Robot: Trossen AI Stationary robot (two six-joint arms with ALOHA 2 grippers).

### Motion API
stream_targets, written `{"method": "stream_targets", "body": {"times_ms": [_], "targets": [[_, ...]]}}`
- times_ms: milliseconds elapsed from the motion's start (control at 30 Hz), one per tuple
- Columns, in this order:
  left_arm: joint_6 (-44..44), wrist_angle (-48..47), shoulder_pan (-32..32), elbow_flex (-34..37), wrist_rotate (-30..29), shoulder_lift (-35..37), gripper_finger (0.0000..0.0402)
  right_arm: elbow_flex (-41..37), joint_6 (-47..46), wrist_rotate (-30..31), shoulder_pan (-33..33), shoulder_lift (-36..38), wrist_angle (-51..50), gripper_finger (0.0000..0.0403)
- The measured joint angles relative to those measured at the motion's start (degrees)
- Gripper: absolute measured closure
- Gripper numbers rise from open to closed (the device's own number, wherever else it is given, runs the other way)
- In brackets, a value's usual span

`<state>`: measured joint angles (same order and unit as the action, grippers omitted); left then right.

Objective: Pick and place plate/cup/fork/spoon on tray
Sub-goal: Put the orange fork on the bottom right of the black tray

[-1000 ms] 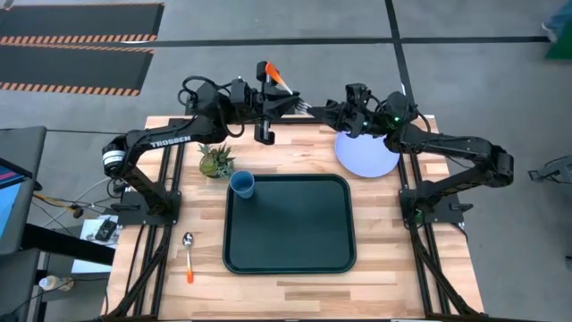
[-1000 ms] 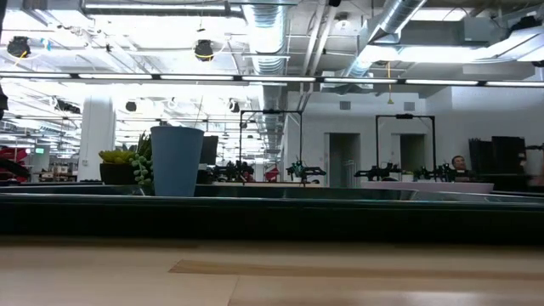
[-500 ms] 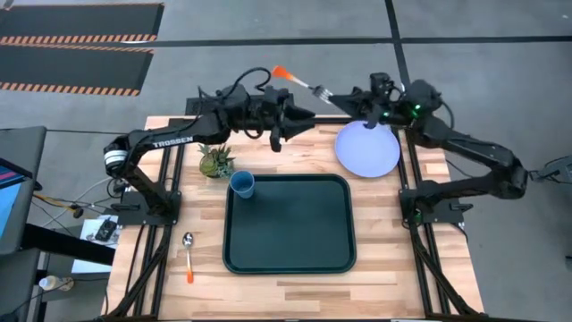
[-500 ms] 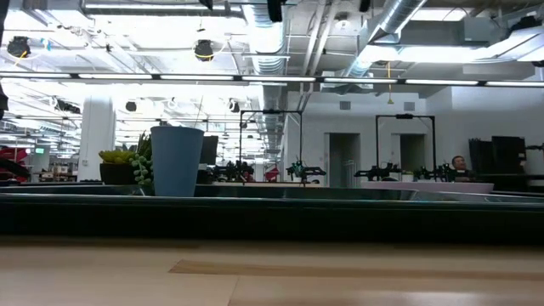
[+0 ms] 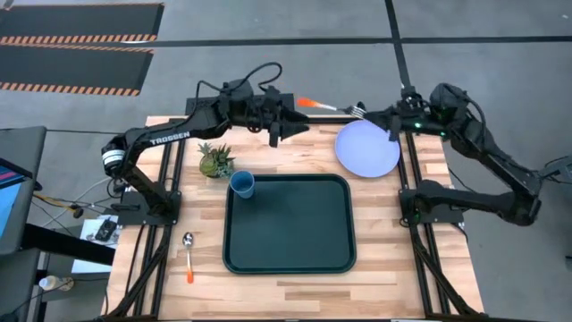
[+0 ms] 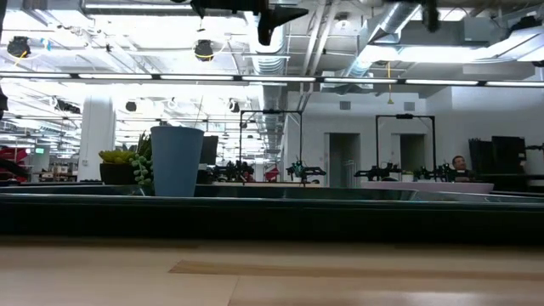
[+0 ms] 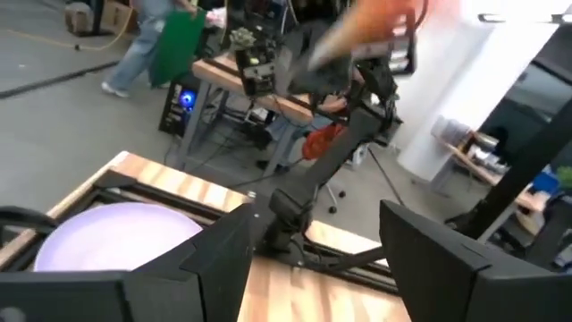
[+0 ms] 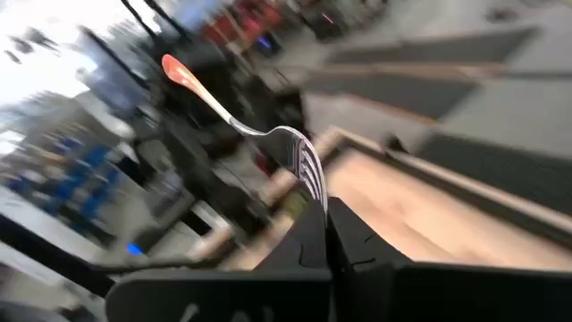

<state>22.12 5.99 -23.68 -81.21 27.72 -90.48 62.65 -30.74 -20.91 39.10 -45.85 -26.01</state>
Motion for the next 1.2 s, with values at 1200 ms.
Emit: {"method": "stream_targets", "body": {"times_ms": [1200], "targets": [[16.47, -5.68, 0.2, -1.9, 22.32, -11.87, 0.0175, 15.63, 25.6, -1.36, -20.69, -32.74, -29.18, 0.04]]}}
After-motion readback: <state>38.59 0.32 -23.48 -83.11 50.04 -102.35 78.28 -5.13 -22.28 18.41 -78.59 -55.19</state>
